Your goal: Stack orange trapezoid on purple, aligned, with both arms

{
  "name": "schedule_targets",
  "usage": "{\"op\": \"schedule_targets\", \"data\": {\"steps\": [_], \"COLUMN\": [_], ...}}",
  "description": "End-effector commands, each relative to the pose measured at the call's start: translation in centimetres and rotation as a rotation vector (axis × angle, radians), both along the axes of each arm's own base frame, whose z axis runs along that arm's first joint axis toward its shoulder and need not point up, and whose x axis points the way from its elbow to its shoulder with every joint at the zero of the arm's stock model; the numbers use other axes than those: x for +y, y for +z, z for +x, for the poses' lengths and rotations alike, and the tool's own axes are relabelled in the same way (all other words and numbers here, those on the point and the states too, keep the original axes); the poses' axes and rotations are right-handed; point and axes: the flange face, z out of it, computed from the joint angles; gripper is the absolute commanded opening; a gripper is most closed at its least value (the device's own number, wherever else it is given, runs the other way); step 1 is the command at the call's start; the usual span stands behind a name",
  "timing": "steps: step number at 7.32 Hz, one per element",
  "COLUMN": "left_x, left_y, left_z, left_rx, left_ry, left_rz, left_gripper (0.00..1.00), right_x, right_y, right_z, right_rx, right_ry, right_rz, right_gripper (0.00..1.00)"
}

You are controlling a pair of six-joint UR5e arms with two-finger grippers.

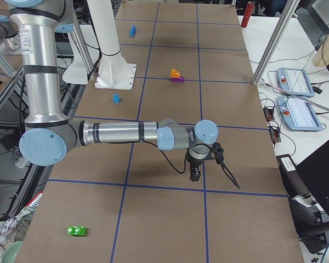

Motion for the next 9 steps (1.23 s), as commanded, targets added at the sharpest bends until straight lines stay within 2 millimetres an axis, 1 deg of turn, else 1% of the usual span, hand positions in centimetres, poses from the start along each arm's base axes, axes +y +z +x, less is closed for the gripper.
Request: {"op": "schedule_targets", "data": {"steps": [1, 6, 9], "left_x": [0.00, -0.12, -0.21], "left_y": [0.02, -0.03, -0.44], "left_z": [0.00, -0.02, 0.02], "left_rx": [0.000, -0.002, 0.003], "left_ry": [0.000, -0.001, -0.001], "left_rz": [0.000, 0.017, 0.023], "left_gripper": [1.00, 1.00, 1.00], "right_x": [0.00, -0.16, -0.16], "right_y": [0.05, -0.17, -0.24], "right_z": [0.00, 0.01, 0.00], "right_rx": [0.001, 0.005, 0.003], "right_ry": [0.001, 0.003, 0.006], "right_rz": [-0.001, 0.003, 0.000], "right_gripper": [1.00, 1.00, 1.00]}}
